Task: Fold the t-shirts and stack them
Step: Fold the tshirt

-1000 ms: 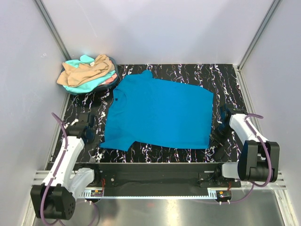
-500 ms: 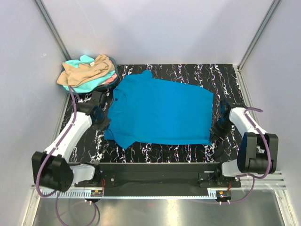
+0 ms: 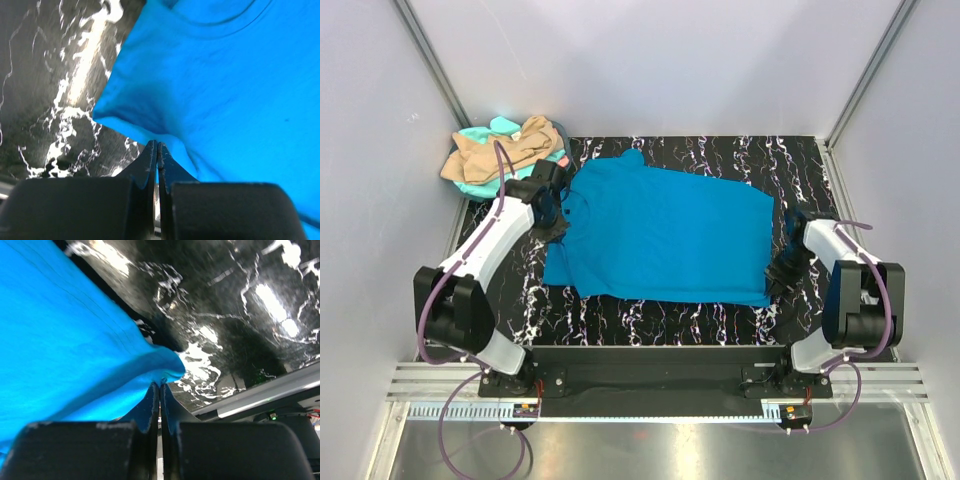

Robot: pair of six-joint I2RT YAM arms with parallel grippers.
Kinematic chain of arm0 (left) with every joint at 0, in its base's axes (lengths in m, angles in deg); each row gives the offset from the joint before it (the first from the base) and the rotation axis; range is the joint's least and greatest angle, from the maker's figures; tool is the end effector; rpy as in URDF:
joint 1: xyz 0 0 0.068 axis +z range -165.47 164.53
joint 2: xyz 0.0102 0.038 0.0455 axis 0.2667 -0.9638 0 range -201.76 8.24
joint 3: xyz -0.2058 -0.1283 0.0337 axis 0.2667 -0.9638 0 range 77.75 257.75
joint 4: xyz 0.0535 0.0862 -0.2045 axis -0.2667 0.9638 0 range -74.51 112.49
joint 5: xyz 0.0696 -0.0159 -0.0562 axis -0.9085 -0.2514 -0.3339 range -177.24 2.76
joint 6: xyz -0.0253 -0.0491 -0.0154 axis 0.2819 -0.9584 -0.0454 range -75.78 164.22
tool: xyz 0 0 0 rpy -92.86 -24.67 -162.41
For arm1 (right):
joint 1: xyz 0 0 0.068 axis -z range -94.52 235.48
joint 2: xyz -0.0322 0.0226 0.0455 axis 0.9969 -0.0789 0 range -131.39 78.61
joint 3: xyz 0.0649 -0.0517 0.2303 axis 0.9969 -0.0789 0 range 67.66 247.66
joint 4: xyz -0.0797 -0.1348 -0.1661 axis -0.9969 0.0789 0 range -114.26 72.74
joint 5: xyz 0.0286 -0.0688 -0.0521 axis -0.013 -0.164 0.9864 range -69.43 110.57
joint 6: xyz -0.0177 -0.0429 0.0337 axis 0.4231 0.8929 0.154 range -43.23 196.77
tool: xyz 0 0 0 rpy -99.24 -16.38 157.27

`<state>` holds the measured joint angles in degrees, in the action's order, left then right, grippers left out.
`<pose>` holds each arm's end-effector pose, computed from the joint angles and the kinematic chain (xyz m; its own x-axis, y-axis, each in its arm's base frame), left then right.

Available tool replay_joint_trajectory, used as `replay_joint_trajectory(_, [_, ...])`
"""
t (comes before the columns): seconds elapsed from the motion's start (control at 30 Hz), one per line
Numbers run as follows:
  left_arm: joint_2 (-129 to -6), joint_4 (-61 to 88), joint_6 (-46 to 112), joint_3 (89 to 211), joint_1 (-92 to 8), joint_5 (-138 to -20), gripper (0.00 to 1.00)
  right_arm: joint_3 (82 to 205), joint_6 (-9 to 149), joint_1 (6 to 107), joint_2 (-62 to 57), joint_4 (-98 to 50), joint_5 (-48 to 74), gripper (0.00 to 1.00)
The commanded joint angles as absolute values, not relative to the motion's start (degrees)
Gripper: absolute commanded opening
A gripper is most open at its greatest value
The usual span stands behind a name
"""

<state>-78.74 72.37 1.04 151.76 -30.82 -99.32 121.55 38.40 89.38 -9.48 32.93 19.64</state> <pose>0.2570 -0.0616 0.2530 -0.7896 -0.4771 -0.3857 -0.4814 0.8716 -0.0926 0.2157 -0.0141 0.1658 -0.7394 0.6726 0.0291 0.6728 0.7398 -0.0023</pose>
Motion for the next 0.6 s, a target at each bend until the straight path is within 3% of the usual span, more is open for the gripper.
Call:
replay_joint_trajectory(0.0, [-80.8,70.9,3.6,157.2,-31.1,-101.4,0.00,125.0,40.1,89.6,-11.3,32.1,21.5,0.00])
replay_joint_trajectory(0.57, [-93.4,70.7,6.9,174.2,-32.1,-99.6,0.00,130.1,42.0,91.4,-17.9,32.5,21.1,0.00])
